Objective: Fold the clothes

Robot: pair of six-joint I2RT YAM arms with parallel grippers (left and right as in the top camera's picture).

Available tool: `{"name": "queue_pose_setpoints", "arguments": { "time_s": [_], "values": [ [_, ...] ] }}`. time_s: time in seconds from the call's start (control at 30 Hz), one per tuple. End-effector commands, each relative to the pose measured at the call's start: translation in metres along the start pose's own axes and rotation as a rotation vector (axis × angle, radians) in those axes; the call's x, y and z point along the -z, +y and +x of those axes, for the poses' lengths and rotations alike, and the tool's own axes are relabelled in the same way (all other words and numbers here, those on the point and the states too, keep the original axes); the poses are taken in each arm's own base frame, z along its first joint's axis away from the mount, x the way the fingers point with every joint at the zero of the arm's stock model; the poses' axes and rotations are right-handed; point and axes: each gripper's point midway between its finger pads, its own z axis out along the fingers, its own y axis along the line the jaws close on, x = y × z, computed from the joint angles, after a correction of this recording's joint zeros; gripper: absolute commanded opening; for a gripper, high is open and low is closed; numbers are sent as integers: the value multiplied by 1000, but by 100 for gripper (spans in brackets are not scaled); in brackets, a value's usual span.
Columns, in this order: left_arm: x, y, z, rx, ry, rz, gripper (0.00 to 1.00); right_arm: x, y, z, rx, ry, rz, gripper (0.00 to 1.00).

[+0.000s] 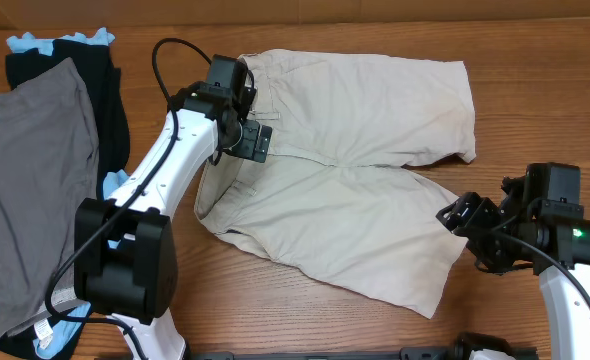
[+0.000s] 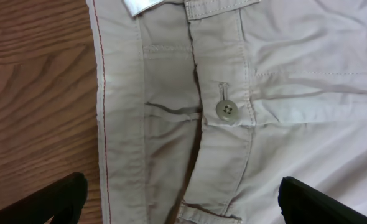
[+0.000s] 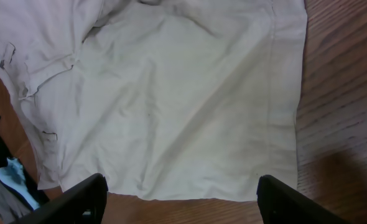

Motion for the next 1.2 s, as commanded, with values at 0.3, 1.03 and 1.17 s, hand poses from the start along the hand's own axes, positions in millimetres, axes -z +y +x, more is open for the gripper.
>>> {"name": "queue_pose_setpoints", "arguments": {
  "time_s": [0.3,1.03,1.17],
  "values": [
    [2,37,2,63,13,-17,100,-1,0,0,13,-5,-1,80],
    [-31,36,12,-6,78,13,100,-1,-1,-1,13,-11,8,80],
    [-47,20,8,-62,64,105,100,-1,-1,-2,15,-14,6,80]
  ]
}}
